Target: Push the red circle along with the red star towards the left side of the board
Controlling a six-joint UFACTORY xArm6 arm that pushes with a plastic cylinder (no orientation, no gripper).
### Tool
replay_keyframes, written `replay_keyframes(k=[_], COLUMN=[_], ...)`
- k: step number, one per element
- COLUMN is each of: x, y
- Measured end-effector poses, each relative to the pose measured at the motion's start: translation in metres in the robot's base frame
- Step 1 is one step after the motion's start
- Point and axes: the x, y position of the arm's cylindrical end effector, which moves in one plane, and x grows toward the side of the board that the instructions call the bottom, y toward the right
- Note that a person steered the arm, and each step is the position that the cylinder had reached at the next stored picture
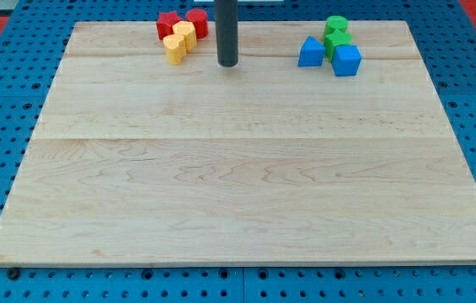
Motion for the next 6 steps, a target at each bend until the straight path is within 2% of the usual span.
replay_keyframes(k=[1,2,4,6], x=[-0.057,-0.073,-0.072,-0.024], y=[0.022,0.01,-0.114,-0.13])
